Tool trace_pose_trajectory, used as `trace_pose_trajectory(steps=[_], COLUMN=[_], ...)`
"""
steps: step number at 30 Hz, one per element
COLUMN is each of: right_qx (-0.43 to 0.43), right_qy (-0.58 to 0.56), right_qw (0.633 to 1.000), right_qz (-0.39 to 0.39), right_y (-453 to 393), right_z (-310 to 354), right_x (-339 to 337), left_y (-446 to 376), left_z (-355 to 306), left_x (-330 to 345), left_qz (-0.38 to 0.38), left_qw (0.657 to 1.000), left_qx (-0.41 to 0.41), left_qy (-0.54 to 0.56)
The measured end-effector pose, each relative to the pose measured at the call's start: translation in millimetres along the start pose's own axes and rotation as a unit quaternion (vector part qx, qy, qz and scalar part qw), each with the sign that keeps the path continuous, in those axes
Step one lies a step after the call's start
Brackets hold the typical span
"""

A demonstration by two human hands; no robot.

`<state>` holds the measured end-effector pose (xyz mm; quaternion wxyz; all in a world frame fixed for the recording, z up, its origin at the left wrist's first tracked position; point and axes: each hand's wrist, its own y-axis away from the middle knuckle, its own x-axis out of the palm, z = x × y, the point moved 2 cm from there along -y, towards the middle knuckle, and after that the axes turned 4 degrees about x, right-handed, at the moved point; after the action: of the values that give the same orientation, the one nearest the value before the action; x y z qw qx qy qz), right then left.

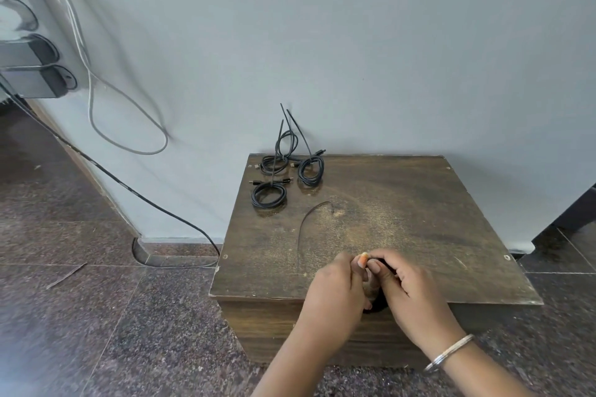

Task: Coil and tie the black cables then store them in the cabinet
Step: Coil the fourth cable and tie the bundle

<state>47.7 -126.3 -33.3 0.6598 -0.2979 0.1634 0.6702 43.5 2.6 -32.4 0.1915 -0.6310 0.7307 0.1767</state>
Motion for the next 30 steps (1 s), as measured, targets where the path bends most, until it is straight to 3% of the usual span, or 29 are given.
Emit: trace_pose_trajectory(steps=[4, 6, 11, 17, 26, 30], right_qx=[0.095, 0.145, 0.077, 0.010, 0.077, 0.122], right_qy=[-0.153, -0.190, 0.027, 0.172, 0.156, 0.082], right_qw=[0.977, 0.963, 0.993, 0.978, 0.984, 0.989], right_qz=[0.113, 0.127, 0.089, 0.116, 0.024, -0.021], right_y=[-18, -38, -101, -138, -89, -48], right_z=[6, 1, -5, -4, -4, -10], right_x=[-3, -2, 13, 35, 11, -17], left_y=[-5, -10, -16, -17, -16, -16], left_z=[7, 11, 21, 22, 20, 20], left_x=[-5, -11, -20, -20, -33, -35], left_qz=[-0.057, -0.077, -0.103, -0.109, -0.133, -0.154], left_qw=[0.998, 0.996, 0.983, 0.981, 0.971, 0.960], left_qx=[-0.003, -0.021, -0.064, -0.064, -0.068, -0.078], left_qy=[0.002, 0.045, 0.140, 0.146, 0.186, 0.219])
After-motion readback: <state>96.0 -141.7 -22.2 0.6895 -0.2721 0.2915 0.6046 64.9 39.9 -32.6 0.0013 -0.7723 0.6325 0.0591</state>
